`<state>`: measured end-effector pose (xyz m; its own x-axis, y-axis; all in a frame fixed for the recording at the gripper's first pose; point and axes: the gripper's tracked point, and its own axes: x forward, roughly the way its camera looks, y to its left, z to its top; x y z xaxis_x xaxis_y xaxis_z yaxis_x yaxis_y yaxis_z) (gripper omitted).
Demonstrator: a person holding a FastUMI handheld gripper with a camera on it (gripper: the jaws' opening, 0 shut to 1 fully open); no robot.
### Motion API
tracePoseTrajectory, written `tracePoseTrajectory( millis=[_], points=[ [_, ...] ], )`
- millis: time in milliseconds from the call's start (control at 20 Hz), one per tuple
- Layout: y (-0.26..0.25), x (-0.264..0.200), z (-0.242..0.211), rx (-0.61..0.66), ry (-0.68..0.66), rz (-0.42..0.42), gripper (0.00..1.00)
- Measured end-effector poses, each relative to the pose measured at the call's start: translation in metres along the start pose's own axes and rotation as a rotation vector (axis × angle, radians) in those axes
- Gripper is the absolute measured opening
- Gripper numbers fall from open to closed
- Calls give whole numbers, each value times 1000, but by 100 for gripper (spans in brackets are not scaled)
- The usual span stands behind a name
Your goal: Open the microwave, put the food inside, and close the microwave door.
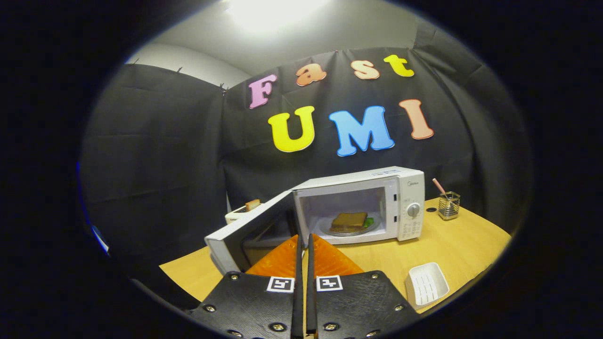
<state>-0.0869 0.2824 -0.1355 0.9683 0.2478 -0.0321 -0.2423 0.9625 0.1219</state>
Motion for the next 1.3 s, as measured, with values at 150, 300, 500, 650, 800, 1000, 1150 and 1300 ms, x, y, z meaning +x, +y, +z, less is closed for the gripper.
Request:
tracePoseTrajectory(
  millis=[150,300,500,650,800,1000,1150,1300],
  points=[
    [33,-3,1,-4,-7,71,3],
    [64,-10,8,11,-21,130,3],
    [105,-14,9,21,-33,202,3],
    [127,-7,6,15,-36,224,3],
    [126,12,-4,10,-33,196,3],
    [113,23,-12,38,-10,163,1],
    [85,27,-6,17,-39,88,1],
    [53,31,-2,47,-49,37,1]
  ],
)
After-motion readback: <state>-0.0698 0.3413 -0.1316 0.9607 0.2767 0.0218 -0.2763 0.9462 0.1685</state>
